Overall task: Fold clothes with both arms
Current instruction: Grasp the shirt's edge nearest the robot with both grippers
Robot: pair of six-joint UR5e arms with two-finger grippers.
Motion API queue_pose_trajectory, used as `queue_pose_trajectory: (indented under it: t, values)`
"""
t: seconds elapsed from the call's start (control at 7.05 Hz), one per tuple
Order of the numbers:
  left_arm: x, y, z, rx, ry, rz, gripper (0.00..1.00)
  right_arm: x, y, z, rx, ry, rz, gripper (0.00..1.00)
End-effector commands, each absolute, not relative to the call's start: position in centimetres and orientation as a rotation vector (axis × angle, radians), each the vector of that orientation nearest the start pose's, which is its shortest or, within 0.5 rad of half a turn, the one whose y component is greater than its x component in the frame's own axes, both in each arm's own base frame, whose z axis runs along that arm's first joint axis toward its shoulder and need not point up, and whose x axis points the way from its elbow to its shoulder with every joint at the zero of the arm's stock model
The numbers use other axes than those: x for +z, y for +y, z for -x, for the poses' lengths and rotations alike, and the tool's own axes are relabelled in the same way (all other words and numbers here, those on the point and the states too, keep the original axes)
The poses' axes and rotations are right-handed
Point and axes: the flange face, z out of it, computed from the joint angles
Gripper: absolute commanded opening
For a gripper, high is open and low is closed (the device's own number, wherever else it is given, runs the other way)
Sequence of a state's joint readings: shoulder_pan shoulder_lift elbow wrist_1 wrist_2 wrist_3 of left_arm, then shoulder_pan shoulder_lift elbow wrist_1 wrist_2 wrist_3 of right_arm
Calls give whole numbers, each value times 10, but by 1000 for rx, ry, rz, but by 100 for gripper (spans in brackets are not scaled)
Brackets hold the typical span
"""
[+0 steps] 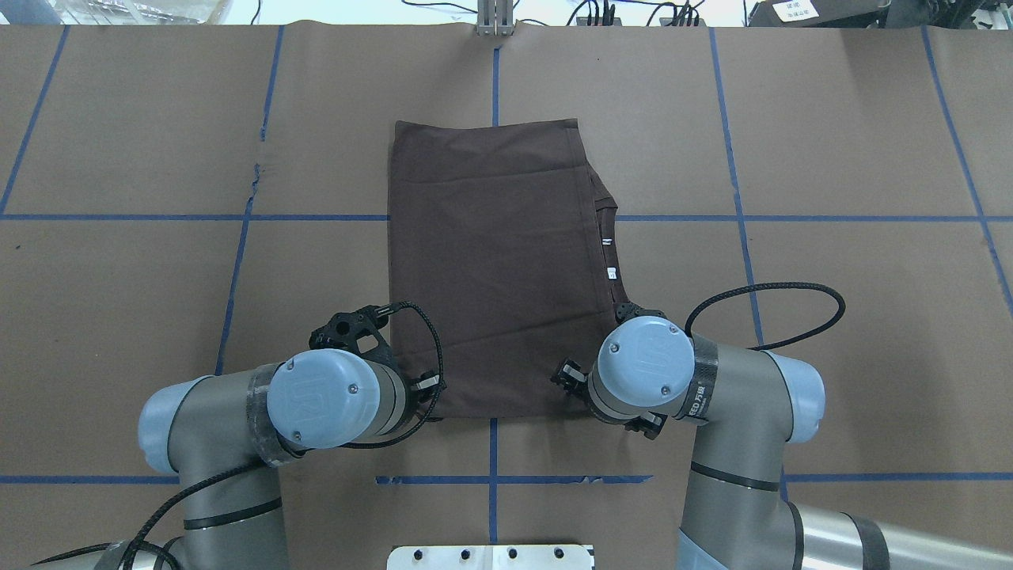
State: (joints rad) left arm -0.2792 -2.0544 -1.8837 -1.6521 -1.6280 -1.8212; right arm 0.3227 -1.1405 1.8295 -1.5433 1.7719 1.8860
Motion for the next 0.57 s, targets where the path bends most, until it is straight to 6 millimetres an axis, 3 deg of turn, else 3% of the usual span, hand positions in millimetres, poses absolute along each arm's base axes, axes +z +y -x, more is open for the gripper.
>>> queue_pose_trajectory:
  t: [0.0,0.43]
  values:
    - [245,-291,-553,-471,887,41,0,316,-305,554,537,-709,193,100]
    - [245,-291,-553,-471,887,41,0,320,-305,557,537,-699,194,100]
